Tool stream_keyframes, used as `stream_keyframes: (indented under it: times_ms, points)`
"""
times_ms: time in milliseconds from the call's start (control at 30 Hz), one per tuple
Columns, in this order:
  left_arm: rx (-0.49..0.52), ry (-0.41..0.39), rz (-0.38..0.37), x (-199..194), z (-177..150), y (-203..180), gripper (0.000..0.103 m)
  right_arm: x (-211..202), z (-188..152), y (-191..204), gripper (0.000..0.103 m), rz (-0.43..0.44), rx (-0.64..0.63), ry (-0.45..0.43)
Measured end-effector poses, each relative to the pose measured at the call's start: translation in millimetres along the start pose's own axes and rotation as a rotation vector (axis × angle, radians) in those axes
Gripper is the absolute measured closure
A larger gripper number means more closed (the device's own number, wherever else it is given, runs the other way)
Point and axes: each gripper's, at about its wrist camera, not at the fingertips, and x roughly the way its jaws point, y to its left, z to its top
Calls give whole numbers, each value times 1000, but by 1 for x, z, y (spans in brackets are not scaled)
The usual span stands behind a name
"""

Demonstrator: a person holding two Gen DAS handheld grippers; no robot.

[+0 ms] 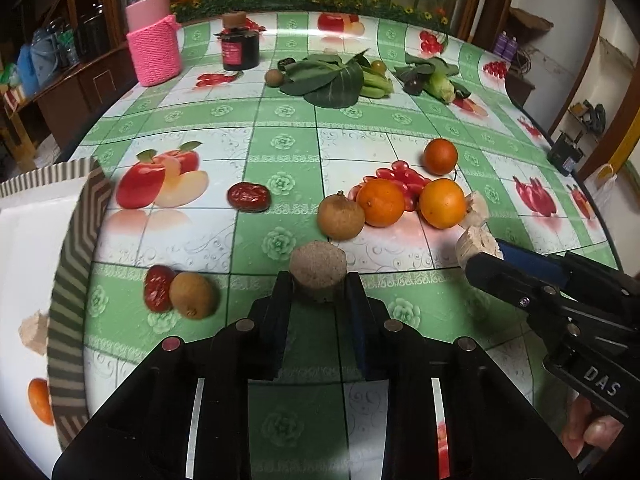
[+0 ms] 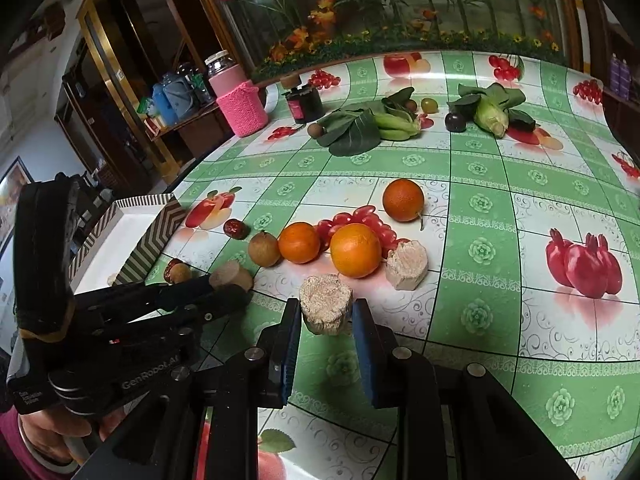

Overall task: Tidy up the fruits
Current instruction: 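Grasp a round tan cake with right tool while left tool grasps another, then carry both round cakes over the tray and open both tools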

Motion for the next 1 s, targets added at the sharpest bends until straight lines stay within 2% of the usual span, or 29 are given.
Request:
stream_keyframes:
  times_ms: [267, 533, 1000]
  points:
    - [-32, -73, -4, -48, -14, 15, 77, -12, -1, 31, 77, 29, -55, -17]
    - [-67, -118, 19, -79, -32, 38, 77, -15, -7, 62, 77, 70, -85, -19]
    - [-140, -181, 199, -127, -60, 108, 77, 4, -8, 146, 78, 179, -210, 10]
